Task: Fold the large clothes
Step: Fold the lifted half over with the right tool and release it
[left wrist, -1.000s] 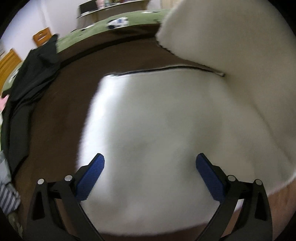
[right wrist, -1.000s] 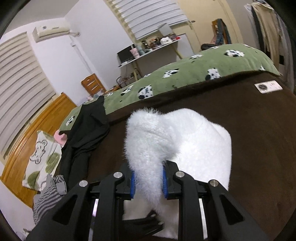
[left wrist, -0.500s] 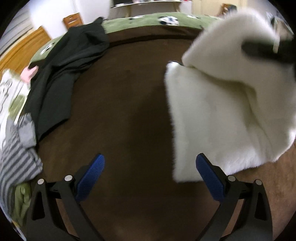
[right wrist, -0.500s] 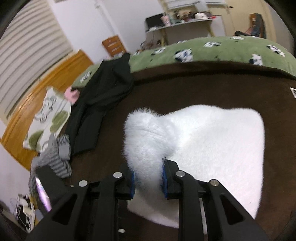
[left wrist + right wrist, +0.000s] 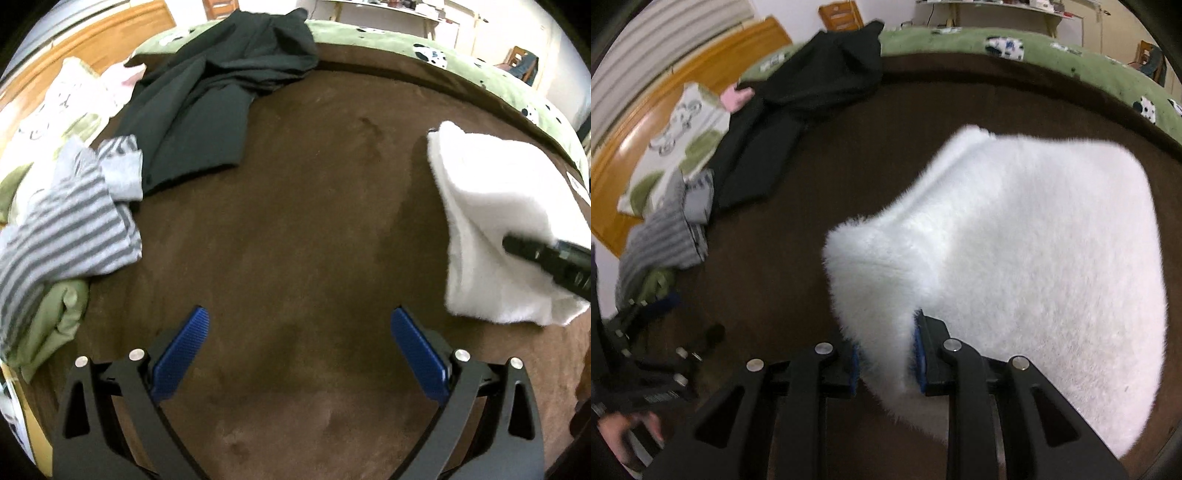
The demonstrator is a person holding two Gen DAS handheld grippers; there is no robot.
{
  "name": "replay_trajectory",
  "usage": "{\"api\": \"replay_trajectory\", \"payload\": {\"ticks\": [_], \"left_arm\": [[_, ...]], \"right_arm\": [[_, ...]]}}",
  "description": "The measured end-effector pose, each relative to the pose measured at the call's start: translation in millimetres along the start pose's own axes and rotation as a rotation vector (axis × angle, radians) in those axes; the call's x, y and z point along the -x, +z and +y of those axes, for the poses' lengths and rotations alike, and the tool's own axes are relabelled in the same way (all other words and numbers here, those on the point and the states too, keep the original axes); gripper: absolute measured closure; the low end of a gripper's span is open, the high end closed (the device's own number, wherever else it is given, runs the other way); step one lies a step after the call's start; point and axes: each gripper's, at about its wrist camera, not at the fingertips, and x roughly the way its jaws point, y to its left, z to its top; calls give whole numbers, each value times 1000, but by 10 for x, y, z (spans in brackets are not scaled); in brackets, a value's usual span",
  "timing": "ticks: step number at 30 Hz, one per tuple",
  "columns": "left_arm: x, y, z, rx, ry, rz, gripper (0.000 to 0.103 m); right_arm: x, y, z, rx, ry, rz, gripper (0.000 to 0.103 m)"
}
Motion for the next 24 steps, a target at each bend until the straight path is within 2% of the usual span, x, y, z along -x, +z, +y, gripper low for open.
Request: {"api": "replay_trajectory", "payload": {"ticks": [3, 11, 16, 17, 18, 20, 21, 24], "left_arm": [[-28, -60, -12, 10, -25, 3, 6], [-47, -144, -112, -7, -58, 5, 6], [7, -157, -76, 1, -68, -13, 6], [11, -154, -60, 3, -65, -15, 6], [23, -150, -40, 8, -63, -15, 6], [51, -139, -2, 19, -59, -18, 6], [62, -135, 13, 21, -57, -20, 6], [126, -102, 90, 24, -44, -26, 6]], "right_arm": [[-58, -80, 73, 49, -38, 7, 80], [-66, -149, 54, 58, -61, -24, 80], [22, -137, 68, 71, -45, -43, 72], [55, -137, 72, 69, -13, -44, 61], [85, -134, 87, 71, 14, -46, 44], [158, -144, 180, 96, 23, -55, 25], [182, -146, 223, 109, 15, -56, 21], [258, -180, 247, 112, 8, -51, 17]]}}
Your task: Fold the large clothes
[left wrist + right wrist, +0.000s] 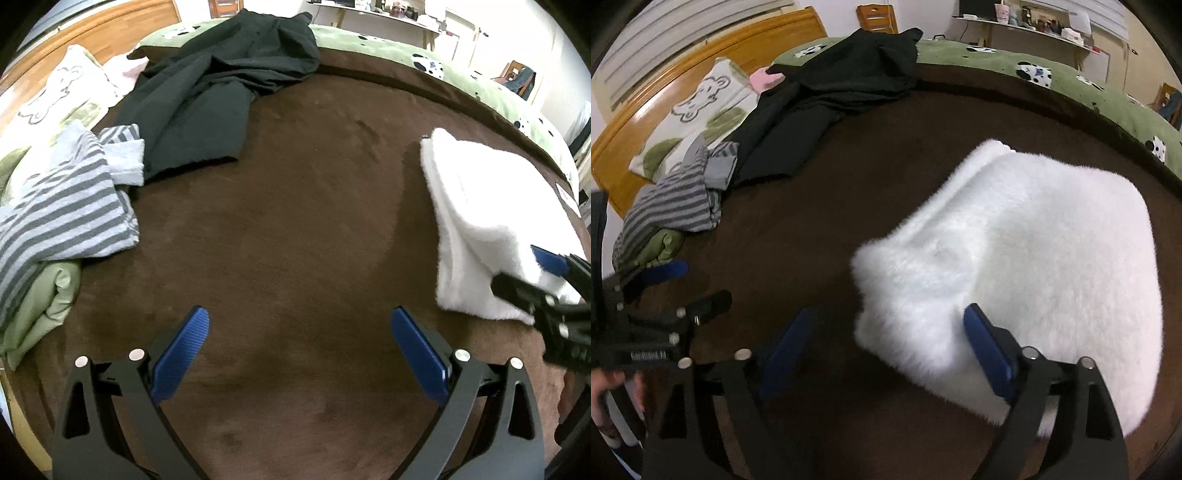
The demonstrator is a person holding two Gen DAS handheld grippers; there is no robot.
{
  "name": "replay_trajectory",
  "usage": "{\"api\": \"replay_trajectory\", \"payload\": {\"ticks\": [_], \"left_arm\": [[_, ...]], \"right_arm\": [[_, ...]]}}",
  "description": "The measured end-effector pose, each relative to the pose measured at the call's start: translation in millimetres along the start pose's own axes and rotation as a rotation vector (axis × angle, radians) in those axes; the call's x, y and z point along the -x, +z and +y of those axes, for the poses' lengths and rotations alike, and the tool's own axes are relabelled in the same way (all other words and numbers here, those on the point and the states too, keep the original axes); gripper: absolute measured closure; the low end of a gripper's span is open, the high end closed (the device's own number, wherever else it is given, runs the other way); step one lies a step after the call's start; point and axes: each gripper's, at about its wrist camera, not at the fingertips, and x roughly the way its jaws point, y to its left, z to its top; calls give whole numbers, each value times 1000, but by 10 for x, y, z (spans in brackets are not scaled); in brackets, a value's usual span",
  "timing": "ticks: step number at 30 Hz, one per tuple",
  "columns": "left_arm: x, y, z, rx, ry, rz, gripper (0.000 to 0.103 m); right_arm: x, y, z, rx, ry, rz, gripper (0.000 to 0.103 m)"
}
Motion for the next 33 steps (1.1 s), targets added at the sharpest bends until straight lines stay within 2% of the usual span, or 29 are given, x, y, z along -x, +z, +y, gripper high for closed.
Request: {"api": "replay_trajectory", "payload": {"ticks": [4, 5, 10, 13, 17, 23, 27, 33], "left_arm": [[104, 79, 108, 14, -2, -12, 6], [132, 104, 129, 17, -20, -20, 6], [317, 273, 40, -23, -156, -88, 6], [362, 402, -154, -99, -275, -102, 6], [367, 539, -483, -211, -416, -136, 6], [210, 621, -954, -349, -467, -150, 6], [39, 572, -1163, -397, -447, -127, 11], [-189, 534, -1233, -325, -447, -60, 17]], "right_arm": [[324, -4, -101, -52, -3, -16, 17], [466, 16, -147, -59, -28, -27, 15], [959, 179, -453, -101, -62, -68, 12], [1153, 357, -696, -123, -65, -89, 12], [1301, 630, -925, -59, -43, -145, 12], [1151, 1073, -1150, 72, -17, -136, 12], [832, 1247, -1271, 85, 31, -106, 12], [277, 1418, -1459, 147, 135, -25, 12]]}}
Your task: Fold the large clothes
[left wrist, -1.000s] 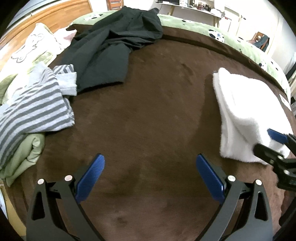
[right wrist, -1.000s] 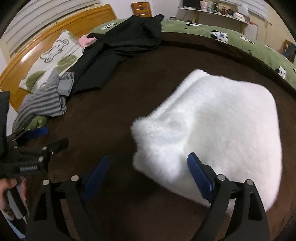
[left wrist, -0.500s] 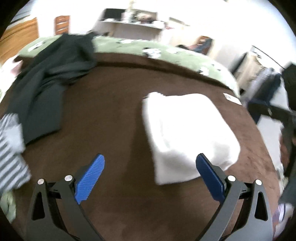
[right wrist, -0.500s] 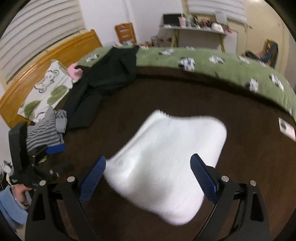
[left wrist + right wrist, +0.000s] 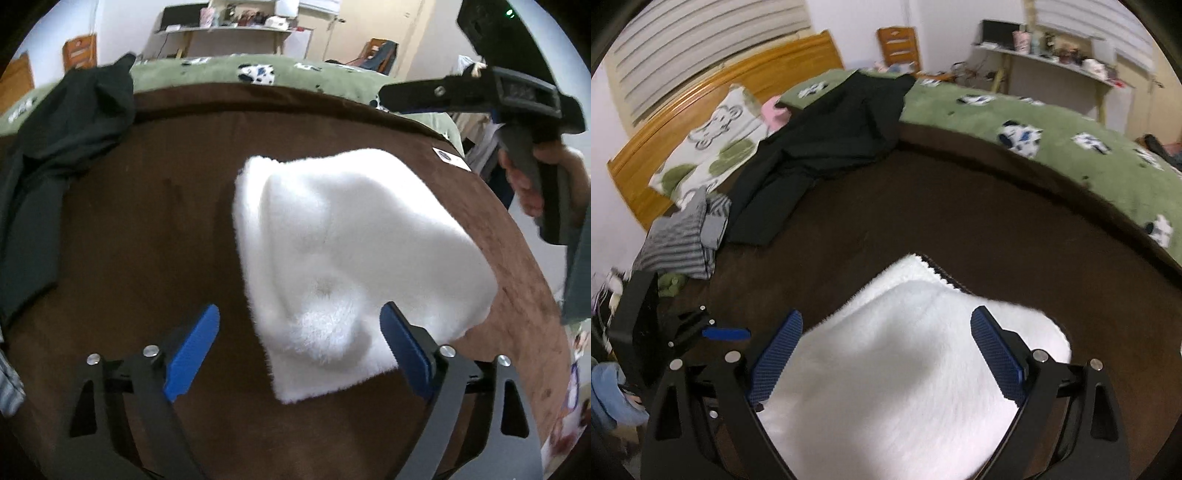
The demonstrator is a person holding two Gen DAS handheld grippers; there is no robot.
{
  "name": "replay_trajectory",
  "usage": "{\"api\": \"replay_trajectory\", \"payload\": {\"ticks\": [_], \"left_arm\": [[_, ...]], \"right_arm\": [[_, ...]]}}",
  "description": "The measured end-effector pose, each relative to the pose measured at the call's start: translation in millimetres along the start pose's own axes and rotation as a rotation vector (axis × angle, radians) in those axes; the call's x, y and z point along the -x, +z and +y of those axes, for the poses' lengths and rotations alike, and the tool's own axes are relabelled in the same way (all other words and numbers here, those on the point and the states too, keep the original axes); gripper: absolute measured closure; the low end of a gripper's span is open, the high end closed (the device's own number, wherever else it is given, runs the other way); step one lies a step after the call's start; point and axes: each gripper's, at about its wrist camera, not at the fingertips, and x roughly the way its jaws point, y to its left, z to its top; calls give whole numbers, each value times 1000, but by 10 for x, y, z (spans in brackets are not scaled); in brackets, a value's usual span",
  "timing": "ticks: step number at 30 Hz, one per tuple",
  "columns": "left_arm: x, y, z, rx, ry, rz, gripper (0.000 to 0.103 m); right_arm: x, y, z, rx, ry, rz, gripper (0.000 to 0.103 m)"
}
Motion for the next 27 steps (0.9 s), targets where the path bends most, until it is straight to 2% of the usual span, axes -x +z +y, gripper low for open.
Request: {"api": "replay_trajectory", "payload": {"ticks": [3, 7, 9, 11, 14, 16, 20, 23, 24, 27], "left_arm": [[-79, 14, -24, 2, -1, 6, 18], [-231, 4, 15, 33, 1, 56, 18], [-234, -29, 55, 64, -18, 47, 18], [-219, -80, 73, 91, -35, 23, 20], [-197, -139, 54, 98, -65, 10, 28], [-158, -149, 13, 88, -77, -2, 34], [-158, -144, -26, 64, -94, 16, 36], [-165, -125, 2, 66, -111, 22, 42], [-147, -124, -14, 52, -109, 17, 47], [-116, -142, -43, 27, -102, 12, 51]], "right_arm": [[-246, 60, -123, 49, 46, 45, 12], [-617, 143, -243, 160, 118, 137, 12], [-795, 167, -278, 205, 136, 173, 12], [-941, 174, -317, 234, 144, 205, 18], [-1132, 150, -358, 267, 180, 263, 24], [-1213, 122, -361, 287, 190, 286, 25], [-1312, 81, -412, 281, 226, 317, 28], [-1340, 90, -463, 274, 232, 330, 39], [-1337, 90, -485, 274, 230, 330, 45], [-1343, 68, -478, 287, 204, 348, 61]]}}
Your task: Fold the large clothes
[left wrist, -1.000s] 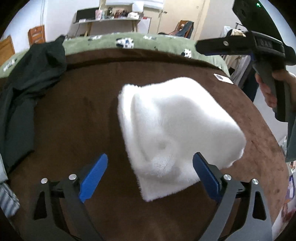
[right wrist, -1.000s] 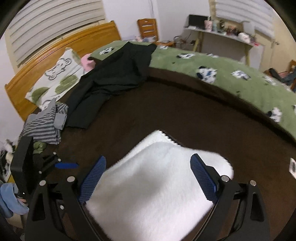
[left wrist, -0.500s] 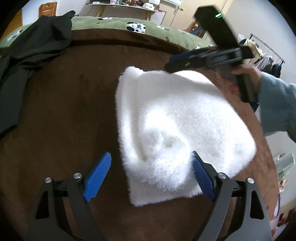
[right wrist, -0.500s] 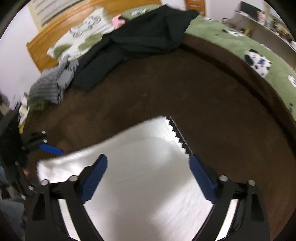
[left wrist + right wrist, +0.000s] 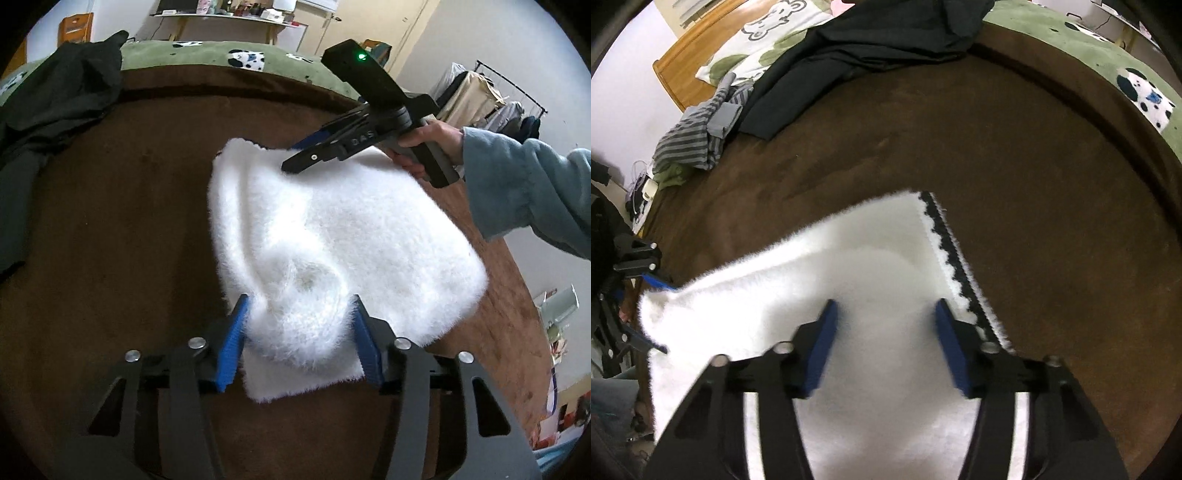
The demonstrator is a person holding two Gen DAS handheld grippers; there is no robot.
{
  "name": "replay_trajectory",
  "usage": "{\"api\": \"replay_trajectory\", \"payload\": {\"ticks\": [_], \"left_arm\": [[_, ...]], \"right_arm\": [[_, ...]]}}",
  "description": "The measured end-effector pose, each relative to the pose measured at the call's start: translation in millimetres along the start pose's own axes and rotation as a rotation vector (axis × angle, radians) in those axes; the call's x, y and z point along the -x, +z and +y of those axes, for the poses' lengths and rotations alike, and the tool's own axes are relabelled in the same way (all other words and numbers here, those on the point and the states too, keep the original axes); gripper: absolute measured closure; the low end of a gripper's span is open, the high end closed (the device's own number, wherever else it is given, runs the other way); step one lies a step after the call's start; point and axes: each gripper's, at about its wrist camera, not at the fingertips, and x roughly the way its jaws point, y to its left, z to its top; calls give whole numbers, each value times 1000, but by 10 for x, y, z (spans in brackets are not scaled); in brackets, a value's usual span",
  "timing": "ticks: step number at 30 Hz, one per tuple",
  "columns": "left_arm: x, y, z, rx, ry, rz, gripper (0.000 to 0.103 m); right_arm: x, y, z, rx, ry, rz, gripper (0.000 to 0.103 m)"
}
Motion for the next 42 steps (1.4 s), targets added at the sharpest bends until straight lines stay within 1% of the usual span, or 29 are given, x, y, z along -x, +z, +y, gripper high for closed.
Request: {"api": "replay_trajectory", "payload": {"ticks": [2, 4, 6, 8, 11, 14, 17, 20, 21, 22, 23, 24, 25, 26, 29, 33, 35, 38, 42], "left_arm": [[18, -6, -18, -18, 17, 2, 53], [53, 11, -55, -38, 40, -4, 53], [98, 20, -87, -49, 65, -14, 53], [137, 43, -107, -63, 88, -23, 53], [157, 41, -121, -86, 95, -15, 53], [202, 53, -110, -70, 103, -41, 53], [238, 72, -159, -99, 111, -60, 52], [179, 65, -194, -121, 107, -31, 49], [133, 55, -193, -124, 105, -8, 45], [67, 32, -172, -118, 98, 28, 46], [34, 22, -151, -110, 87, 46, 47], [26, 7, -136, -104, 73, 51, 57], [41, -6, -130, -109, 73, 42, 73], [49, -17, -120, -110, 75, 39, 74], [73, -53, -58, -75, 51, 31, 76], [114, -93, -35, -56, 49, 26, 78], [126, -102, 10, -25, 46, 21, 78], [133, -162, 85, 9, 48, 30, 78], [80, -276, 157, 27, 55, 62, 78]], "right_arm": [[-19, -14, 24, 7, -20, 15, 66], [-13, -21, 33, 8, -40, 12, 73], [13, -29, 69, 9, -51, -1, 85], [39, -43, 108, 17, -70, -11, 89], [58, -58, 131, 23, -87, -19, 90], [69, -57, 110, 6, -83, -22, 90], [73, -52, 99, -5, -81, -21, 90], [63, -36, 106, -10, -81, -18, 90], [65, -30, 116, -7, -85, -20, 90], [76, -28, 124, -3, -93, -27, 90], [95, -25, 137, 2, -105, -35, 90], [108, -18, 156, 9, -116, -43, 91], [128, -12, 172, 12, -122, -53, 91], [173, -1, 198, 19, -140, -74, 91], [301, 50, 267, 38, -177, -125, 92], [447, 142, 364, 76, -228, -183, 92], [507, 202, 383, 84, -246, -214, 92], [521, 282, 365, 79, -251, -235, 92], [297, 401, 307, 65, -225, -206, 92]]}}
